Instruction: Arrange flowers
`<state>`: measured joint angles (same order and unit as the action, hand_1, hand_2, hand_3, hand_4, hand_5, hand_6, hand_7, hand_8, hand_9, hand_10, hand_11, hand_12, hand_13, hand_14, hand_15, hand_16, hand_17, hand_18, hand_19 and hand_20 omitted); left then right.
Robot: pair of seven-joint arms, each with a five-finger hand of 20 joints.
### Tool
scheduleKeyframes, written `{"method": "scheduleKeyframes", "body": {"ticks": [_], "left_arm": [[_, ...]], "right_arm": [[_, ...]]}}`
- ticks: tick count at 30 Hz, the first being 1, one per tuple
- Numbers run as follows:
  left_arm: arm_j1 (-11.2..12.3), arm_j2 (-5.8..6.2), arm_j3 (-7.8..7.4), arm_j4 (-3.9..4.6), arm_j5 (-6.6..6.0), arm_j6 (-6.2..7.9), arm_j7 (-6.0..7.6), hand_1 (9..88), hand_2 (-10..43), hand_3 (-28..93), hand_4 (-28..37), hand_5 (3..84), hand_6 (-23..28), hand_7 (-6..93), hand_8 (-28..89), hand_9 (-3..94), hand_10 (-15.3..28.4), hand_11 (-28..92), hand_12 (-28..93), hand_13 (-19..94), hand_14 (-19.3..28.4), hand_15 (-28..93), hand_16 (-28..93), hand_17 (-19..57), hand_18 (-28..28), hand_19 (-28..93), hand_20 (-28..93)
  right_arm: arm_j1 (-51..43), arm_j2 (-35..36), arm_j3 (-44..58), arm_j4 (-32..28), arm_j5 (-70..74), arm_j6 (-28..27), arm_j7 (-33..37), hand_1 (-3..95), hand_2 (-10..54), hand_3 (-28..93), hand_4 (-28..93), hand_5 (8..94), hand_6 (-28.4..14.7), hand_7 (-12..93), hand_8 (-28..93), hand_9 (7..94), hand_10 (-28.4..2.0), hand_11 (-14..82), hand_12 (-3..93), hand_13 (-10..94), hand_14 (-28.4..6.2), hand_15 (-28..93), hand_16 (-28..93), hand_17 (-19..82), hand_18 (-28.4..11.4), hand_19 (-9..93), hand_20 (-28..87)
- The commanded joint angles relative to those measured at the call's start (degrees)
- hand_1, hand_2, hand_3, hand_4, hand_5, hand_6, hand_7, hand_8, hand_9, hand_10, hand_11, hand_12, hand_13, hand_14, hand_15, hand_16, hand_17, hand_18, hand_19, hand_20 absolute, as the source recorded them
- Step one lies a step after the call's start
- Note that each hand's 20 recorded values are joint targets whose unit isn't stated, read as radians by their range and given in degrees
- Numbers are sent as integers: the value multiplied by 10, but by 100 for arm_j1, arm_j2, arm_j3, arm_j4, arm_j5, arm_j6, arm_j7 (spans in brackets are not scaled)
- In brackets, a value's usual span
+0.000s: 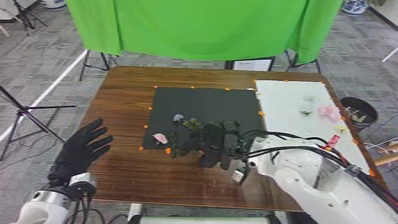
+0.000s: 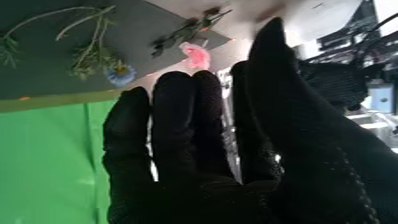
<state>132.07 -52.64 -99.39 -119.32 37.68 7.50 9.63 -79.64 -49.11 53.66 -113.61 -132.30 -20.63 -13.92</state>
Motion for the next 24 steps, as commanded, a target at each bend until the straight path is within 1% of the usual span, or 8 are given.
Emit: {"method": "scheduleKeyframes", "body": {"ticks": [1, 6, 13, 15, 16, 19, 20, 24], "left_arm": [[93, -8, -12, -10, -2, -56, -41, 260, -16, 707, -270, 274, 42, 213, -111, 232, 127, 227, 174, 185, 174, 348, -8, -100, 235, 417, 79], [107, -20, -36, -9, 5, -58, -34, 259, -15, 704, -269, 273, 41, 208, -108, 231, 125, 223, 174, 186, 172, 344, -9, -99, 235, 417, 79], [88, -18, -23, 0, 6, -66, -10, 256, -13, 702, -267, 270, 38, 207, -106, 232, 122, 218, 176, 188, 169, 339, -6, -98, 233, 415, 80], [98, -33, -27, -4, 6, -65, 4, 256, -13, 703, -266, 270, 38, 206, -106, 231, 121, 216, 177, 188, 169, 338, -5, -98, 234, 414, 80], [109, -37, -34, -10, 13, -59, 0, 256, -13, 702, -267, 270, 38, 206, -106, 232, 121, 215, 177, 189, 168, 337, -4, -98, 233, 414, 81], [151, -28, -46, -30, -10, -26, 30, 255, -13, 704, -266, 270, 37, 207, -106, 231, 121, 215, 179, 189, 168, 336, -3, -98, 233, 414, 81], [176, -33, -58, -42, -7, -19, 34, 255, -13, 704, -266, 270, 37, 207, -106, 232, 121, 214, 179, 189, 168, 336, -3, -98, 233, 414, 81], [194, -66, -52, -55, -18, 15, 59, 255, -14, 704, -266, 269, 36, 207, -106, 233, 121, 215, 180, 190, 167, 335, -2, -96, 232, 412, 81]], "right_arm": [[-439, 595, 1090, -11, 70, 795, 1065, 363, -51, 905, -283, 395, 34, 454, -228, 356, -135, 618, 419, 415, -105, 838, 307, 207, -187, 785, 553], [-955, 1064, 1922, 48, 109, 1195, 1821, 343, -78, 915, -283, 410, 35, 470, -227, 388, -132, 611, 381, 434, -103, 831, 298, 214, -189, 788, 550], [-1726, 1529, 2828, 282, 32, 1467, 2853, 319, -95, 904, -283, 431, 12, 474, -216, 418, -130, 585, 345, 461, -99, 817, 296, 227, -188, 792, 544], [-1941, 1632, 3047, 298, 44, 1354, 3098, 314, -95, 897, -283, 445, 3, 458, -212, 427, -128, 568, 331, 469, -97, 811, 294, 234, -190, 794, 543], [-2014, 1672, 3091, 319, -5, 1344, 3245, 311, -95, 894, -283, 454, -2, 443, -206, 440, -124, 542, 316, 473, -97, 806, 291, 236, -191, 793, 543], [-2066, 1713, 3121, 389, -194, 928, 3745, 297, -95, 885, -283, 459, -10, 425, -191, 475, -114, 449, 278, 480, -93, 788, 284, 244, -193, 794, 541], [-2042, 1684, 3135, 431, -182, 738, 3852, 295, -95, 885, -283, 457, -13, 422, -188, 479, -113, 427, 271, 481, -92, 779, 283, 244, -193, 794, 541], [-1913, 1642, 3029, 735, -162, 529, 4140, 289, -95, 885, -283, 434, -22, 413, -181, 467, -119, 349, 249, 478, -90, 758, 274, 242, -193, 797, 541]]}}
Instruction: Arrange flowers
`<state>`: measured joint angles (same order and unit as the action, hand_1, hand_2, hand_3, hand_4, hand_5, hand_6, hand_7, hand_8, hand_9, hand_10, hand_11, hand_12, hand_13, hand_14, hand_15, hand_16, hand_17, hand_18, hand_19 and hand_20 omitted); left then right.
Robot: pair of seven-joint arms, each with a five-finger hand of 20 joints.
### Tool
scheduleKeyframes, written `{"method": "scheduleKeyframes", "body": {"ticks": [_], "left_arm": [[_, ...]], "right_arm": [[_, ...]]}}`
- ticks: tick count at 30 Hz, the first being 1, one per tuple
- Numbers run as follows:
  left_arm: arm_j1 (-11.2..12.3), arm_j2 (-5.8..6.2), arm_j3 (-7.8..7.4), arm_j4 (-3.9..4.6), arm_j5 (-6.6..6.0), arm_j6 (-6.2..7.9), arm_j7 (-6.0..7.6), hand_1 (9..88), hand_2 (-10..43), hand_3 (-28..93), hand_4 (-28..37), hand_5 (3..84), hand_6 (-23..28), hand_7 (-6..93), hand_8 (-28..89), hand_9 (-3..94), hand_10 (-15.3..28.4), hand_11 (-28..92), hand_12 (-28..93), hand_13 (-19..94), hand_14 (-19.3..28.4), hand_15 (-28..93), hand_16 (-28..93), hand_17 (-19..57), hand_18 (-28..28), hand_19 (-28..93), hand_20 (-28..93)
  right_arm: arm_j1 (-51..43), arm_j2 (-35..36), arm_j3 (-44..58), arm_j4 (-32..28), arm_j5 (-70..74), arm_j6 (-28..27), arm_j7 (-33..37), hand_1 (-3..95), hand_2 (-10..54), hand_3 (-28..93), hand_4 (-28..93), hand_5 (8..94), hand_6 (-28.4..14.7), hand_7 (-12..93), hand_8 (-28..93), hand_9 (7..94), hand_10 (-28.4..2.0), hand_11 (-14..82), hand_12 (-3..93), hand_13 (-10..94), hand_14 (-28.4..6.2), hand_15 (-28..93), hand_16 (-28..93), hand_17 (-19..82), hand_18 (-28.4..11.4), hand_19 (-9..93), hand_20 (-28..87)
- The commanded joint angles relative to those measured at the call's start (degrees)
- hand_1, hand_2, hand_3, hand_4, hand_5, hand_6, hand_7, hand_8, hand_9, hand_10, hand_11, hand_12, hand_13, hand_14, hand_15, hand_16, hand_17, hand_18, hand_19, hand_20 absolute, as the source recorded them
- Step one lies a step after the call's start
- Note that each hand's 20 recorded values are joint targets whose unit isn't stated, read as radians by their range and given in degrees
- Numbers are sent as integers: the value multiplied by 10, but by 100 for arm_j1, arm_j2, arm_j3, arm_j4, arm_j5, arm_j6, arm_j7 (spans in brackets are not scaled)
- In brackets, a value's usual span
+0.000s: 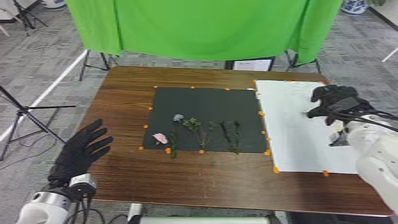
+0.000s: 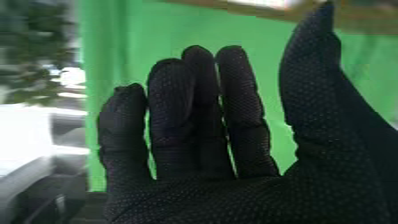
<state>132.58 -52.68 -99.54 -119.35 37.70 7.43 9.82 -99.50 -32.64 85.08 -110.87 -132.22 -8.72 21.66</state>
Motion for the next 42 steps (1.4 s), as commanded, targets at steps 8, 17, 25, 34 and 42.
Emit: {"method": "scheduleKeyframes", "body": {"ticks": [8, 17, 25, 34, 42], "left_arm": [[149, -121, -54, -70, -1, 39, 35, 254, -13, 704, -267, 269, 36, 208, -107, 232, 119, 215, 180, 190, 167, 333, -1, -96, 233, 412, 83], [82, -130, -30, -46, -3, 40, 39, 254, -13, 704, -267, 269, 35, 210, -108, 232, 119, 215, 180, 191, 166, 330, -1, -96, 233, 412, 83], [79, -143, -29, -53, -1, 31, 35, 254, -14, 704, -267, 269, 35, 211, -109, 232, 118, 216, 180, 192, 165, 330, 0, -96, 233, 411, 83], [31, -125, 18, -19, -3, -4, 21, 254, -14, 705, -268, 268, 35, 213, -109, 233, 118, 216, 180, 192, 165, 330, 0, -95, 233, 412, 83], [18, -99, 25, 1, 1, -35, 15, 254, -14, 707, -269, 269, 34, 215, -111, 233, 117, 219, 179, 192, 165, 332, -1, -95, 232, 412, 83]], "right_arm": [[488, 4, -587, 779, -416, -845, 1304, 286, -95, 890, -283, 422, -28, 409, -175, 468, -120, 324, 244, 482, -89, 759, 268, 236, -195, 800, 545], [642, 21, -772, 1095, -389, -824, 1396, 303, -95, 891, -283, 457, -16, 420, -177, 512, -115, 357, 257, 508, -81, 758, 273, 242, -194, 809, 548], [720, -17, -922, 1381, -429, -863, 1322, 316, -95, 892, -283, 482, -6, 429, -183, 551, -108, 366, 257, 532, -70, 744, 290, 249, -193, 813, 549], [630, 35, -1184, 1689, -677, 357, 829, 449, -95, 803, -282, 579, 28, 495, -17, 760, -41, 192, 480, 654, -44, 676, 371, 300, -190, 835, 544], [304, 46, -927, 1329, -625, 1047, 633, 483, -95, 836, -283, 705, 39, 479, 10, 867, -30, 191, 542, 734, -45, 702, 341, 350, -195, 875, 546]]}}
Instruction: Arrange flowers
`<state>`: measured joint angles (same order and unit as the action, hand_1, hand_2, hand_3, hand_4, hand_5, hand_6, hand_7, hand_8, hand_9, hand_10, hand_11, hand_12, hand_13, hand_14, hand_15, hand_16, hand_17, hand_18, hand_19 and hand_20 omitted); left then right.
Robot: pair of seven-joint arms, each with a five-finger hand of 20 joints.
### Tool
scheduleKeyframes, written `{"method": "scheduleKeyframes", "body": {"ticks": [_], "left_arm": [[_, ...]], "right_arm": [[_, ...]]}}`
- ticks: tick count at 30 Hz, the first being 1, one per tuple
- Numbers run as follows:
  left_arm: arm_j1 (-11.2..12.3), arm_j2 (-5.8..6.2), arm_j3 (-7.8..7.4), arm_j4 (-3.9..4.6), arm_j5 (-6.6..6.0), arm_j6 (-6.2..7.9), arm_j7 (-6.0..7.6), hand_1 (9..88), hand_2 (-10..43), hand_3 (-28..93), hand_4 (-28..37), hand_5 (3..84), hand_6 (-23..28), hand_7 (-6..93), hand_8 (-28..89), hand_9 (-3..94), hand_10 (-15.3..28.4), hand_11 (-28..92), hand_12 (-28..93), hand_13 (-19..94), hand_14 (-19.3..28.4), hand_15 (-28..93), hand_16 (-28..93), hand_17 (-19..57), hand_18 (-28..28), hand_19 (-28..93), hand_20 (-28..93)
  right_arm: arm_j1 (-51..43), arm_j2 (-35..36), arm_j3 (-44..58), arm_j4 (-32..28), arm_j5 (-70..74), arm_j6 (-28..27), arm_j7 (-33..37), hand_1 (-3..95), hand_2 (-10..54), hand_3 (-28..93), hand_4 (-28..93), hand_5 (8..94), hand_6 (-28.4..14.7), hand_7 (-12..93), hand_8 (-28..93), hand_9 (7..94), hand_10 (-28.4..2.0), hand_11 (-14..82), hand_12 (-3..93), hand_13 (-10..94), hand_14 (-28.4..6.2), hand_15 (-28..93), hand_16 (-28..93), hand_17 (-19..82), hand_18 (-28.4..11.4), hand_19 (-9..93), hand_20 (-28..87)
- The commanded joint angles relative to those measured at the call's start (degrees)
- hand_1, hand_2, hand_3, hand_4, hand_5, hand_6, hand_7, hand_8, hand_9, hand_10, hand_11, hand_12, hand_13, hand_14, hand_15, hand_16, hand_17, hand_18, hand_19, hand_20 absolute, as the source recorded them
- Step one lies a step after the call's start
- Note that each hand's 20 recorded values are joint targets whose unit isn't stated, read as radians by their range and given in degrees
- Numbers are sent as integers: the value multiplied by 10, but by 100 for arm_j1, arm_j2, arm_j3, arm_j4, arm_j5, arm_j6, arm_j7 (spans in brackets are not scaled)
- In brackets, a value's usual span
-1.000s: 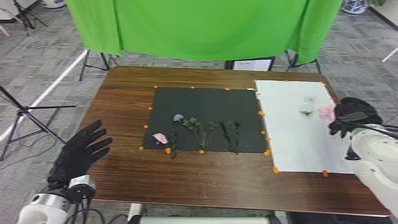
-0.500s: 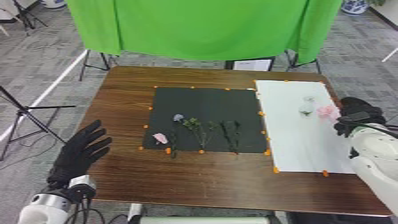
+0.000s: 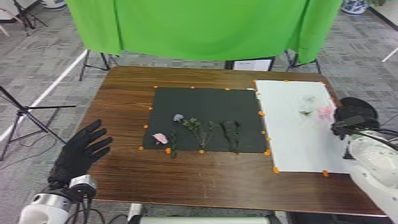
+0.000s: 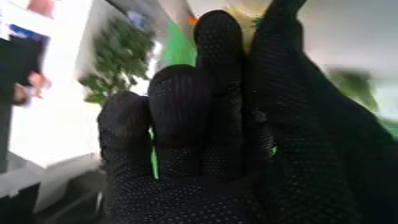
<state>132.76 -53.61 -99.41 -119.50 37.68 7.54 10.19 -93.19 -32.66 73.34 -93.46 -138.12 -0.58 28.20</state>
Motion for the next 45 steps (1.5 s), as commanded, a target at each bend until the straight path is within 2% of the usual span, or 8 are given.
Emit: {"method": "scheduleKeyframes", "body": {"ticks": [1, 5, 10, 15, 20, 31, 36, 45], "left_arm": [[19, -5, 2, 8, 1, -43, -16, 254, -14, 707, -270, 269, 34, 215, -111, 233, 117, 219, 179, 193, 165, 331, -1, -95, 232, 412, 82], [78, 1, -51, -11, -3, -40, -42, 254, -14, 707, -271, 268, 34, 216, -111, 233, 117, 219, 179, 193, 165, 332, -1, -94, 232, 412, 82], [65, 2, -4, -10, -3, -41, -52, 253, -14, 709, -271, 268, 33, 218, -112, 235, 116, 219, 179, 194, 165, 333, -1, -94, 231, 411, 81], [-36, 15, 94, 15, -14, -27, -61, 254, -14, 708, -272, 267, 32, 219, -113, 234, 115, 218, 178, 194, 164, 332, -2, -95, 232, 411, 81], [-28, 28, 107, 6, -23, 13, -55, 252, -15, 711, -272, 266, 31, 222, -114, 234, 114, 219, 179, 194, 163, 329, -2, -94, 231, 410, 81], [-67, 22, 141, 16, -24, 32, -59, 247, -18, 720, -278, 262, 24, 229, -118, 236, 111, 213, 179, 198, 159, 317, 3, -93, 230, 405, 82], [-112, 24, 163, 36, -22, 17, -74, 247, -18, 721, -282, 261, 21, 237, -123, 239, 106, 214, 181, 201, 157, 316, 5, -93, 230, 404, 83], [-186, 79, 200, 88, -27, -46, -118, 246, -20, 723, -283, 261, 21, 243, -130, 241, 105, 221, 179, 203, 156, 320, 5, -93, 231, 406, 83]], "right_arm": [[-307, 47, 236, -520, -6, 355, -64, 479, -95, 845, -283, 710, 38, 477, 9, 869, -31, 193, 542, 736, -45, 703, 341, 352, -196, 877, 546], [215, -52, -187, -931, 47, 709, -375, 471, -95, 864, -283, 722, 34, 474, 12, 873, -34, 199, 546, 738, -47, 709, 343, 354, -197, 881, 547], [1470, -501, -1333, -1202, 121, 1083, -924, 461, -95, 881, -272, 726, 32, 472, 14, 876, -38, 205, 551, 737, -49, 712, 346, 353, -198, 882, 548], [2514, -1142, -2352, -1249, 232, 1115, -1449, 451, -95, 885, -259, 727, 30, 475, 14, 877, -40, 206, 554, 736, -49, 713, 348, 352, -198, 883, 549], [3197, -1763, -3098, -1091, 273, 1014, -1787, 444, -95, 887, -252, 727, 32, 478, 18, 878, -41, 207, 556, 735, -49, 714, 349, 352, -197, 883, 550], [3638, -2731, -3928, -276, -31, 423, -1760, 431, -95, 892, -248, 729, 37, 474, 28, 885, -43, 197, 559, 737, -48, 713, 354, 351, -198, 883, 553], [3732, -2922, -4144, 35, -176, 289, -1537, 428, -95, 898, -249, 732, 36, 468, 33, 887, -47, 192, 559, 737, -49, 713, 357, 350, -199, 885, 555], [3677, -3059, -4214, 159, -276, -60, -1155, 432, -95, 897, -255, 732, 29, 456, 35, 883, -50, 189, 563, 732, -53, 718, 363, 348, -201, 888, 557]]}}
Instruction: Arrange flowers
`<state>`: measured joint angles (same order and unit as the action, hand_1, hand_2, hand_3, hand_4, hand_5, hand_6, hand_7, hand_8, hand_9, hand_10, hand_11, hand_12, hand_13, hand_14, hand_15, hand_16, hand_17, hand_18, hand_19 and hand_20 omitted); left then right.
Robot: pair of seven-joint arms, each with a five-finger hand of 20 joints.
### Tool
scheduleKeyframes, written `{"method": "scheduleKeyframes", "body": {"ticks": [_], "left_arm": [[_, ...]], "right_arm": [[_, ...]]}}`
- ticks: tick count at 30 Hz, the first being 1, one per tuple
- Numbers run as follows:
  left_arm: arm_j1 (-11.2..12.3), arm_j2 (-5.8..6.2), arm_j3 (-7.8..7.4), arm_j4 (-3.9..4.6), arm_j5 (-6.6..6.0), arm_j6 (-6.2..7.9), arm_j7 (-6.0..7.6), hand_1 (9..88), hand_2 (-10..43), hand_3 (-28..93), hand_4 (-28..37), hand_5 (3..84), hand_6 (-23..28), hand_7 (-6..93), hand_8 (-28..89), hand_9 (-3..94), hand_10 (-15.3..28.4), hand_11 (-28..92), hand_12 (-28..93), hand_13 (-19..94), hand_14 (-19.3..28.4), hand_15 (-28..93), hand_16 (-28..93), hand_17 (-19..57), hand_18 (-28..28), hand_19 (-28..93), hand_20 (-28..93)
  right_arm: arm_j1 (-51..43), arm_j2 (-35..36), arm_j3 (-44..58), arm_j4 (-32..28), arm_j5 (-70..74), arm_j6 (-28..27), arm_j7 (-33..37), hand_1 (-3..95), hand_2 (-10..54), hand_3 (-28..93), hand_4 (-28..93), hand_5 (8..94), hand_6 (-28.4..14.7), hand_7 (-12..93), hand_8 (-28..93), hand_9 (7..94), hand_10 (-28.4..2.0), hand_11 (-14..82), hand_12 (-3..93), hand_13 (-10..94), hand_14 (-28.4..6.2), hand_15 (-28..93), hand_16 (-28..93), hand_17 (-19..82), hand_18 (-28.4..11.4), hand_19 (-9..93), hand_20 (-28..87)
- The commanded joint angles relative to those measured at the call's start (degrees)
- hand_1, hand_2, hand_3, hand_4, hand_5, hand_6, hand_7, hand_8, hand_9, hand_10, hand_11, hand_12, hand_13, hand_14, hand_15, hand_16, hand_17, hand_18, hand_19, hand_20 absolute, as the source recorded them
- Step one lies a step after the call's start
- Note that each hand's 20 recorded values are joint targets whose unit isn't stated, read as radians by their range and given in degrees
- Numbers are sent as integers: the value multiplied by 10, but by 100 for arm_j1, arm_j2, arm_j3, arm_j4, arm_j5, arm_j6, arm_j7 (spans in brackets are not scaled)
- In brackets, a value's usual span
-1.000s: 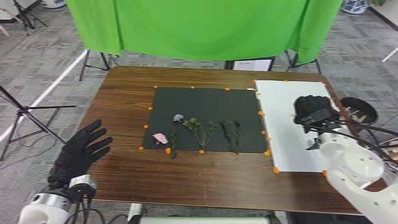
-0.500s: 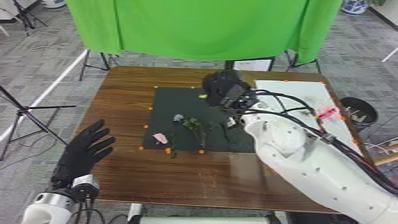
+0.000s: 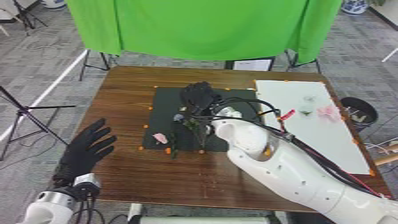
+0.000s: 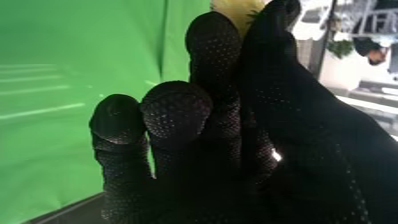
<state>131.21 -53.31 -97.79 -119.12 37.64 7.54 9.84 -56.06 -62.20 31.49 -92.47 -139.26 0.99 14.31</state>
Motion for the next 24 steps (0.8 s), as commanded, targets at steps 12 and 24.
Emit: {"method": "scheduleKeyframes", "body": {"ticks": [12, 24], "left_arm": [[-106, 73, 95, 104, -4, -111, -119, 246, -20, 723, -283, 261, 21, 251, -133, 241, 104, 232, 175, 203, 156, 329, 1, -93, 231, 407, 82], [-62, 81, 62, 75, -22, -74, -96, 253, -15, 713, -279, 267, 32, 228, -124, 235, 113, 230, 170, 196, 163, 337, -3, -94, 231, 409, 83]], "right_arm": [[-31, -214, -19, 262, -231, -460, 439, 411, -95, 884, -274, 714, 21, 453, 45, 865, -54, 186, 558, 717, -57, 727, 366, 340, -202, 891, 559], [-39, -238, 52, 309, -273, -637, 504, 370, -95, 790, -283, 665, 21, 468, 29, 778, -66, 341, 408, 690, -53, 734, 365, 327, -198, 883, 563]]}}
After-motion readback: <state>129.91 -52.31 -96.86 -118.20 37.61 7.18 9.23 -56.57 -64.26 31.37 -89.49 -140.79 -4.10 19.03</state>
